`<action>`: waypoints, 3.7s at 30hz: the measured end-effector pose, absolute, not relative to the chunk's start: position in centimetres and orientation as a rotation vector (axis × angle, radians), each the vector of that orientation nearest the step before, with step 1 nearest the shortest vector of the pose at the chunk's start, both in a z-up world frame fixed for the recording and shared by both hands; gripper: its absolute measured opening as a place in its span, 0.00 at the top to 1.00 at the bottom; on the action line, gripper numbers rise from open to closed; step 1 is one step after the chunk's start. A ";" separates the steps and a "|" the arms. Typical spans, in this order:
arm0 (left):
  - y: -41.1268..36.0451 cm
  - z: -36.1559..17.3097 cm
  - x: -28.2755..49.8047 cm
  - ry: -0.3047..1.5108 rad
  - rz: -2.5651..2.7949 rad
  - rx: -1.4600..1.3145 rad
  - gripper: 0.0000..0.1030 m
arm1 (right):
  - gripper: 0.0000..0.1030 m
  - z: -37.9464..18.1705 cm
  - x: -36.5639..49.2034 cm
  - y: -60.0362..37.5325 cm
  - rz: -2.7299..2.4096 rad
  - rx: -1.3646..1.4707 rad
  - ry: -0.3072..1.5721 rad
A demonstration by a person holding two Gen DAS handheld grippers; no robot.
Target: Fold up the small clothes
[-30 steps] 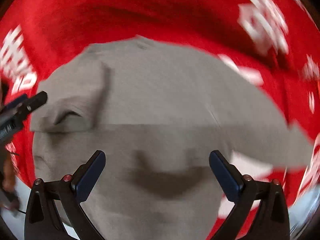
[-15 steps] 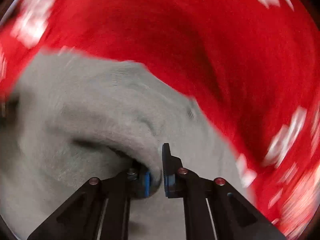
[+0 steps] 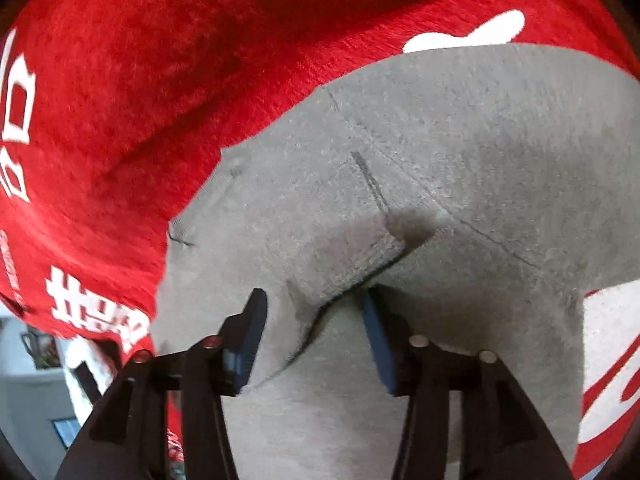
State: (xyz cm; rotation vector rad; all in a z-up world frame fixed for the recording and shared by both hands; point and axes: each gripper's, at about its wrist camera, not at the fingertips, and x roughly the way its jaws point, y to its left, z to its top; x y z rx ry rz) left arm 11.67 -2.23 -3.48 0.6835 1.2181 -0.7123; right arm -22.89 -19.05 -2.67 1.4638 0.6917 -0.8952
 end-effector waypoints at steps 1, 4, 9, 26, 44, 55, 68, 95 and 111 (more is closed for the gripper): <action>-2.4 -3.6 12.2 1.230 -0.706 0.670 0.10 | 0.47 -2.7 -23.0 -19.4 -0.902 1.479 0.681; -2.6 -4.3 13.7 1.293 -0.700 0.622 0.10 | 0.75 -2.7 -22.9 -19.6 -0.933 1.499 0.680; -2.4 -4.8 14.8 1.356 -0.722 0.537 0.36 | 0.92 -0.2 -22.5 -19.6 -0.962 1.309 0.790; -2.3 -3.0 12.7 1.224 -0.667 0.668 0.36 | 0.83 0.4 -31.5 -17.8 -1.143 1.289 0.899; -6.1 -1.4 -3.6 1.296 -0.977 0.804 0.36 | 0.44 0.7 -38.3 -15.2 -1.089 1.498 0.832; -9.4 -1.5 -10.5 1.290 -1.071 0.908 0.25 | 0.44 0.5 -49.2 -15.7 -1.265 1.660 0.575; -12.7 -1.1 -15.1 1.260 -1.135 0.918 0.00 | 0.41 -1.7 -59.2 -16.4 -1.417 1.789 0.273; -13.1 -2.5 -16.9 1.236 -1.052 0.975 0.00 | 0.93 -3.1 -58.3 -21.2 -1.061 1.891 -0.231; -8.6 -1.1 -8.9 1.263 -0.947 0.859 0.00 | 0.93 4.1 -29.8 -26.7 -0.572 1.484 0.347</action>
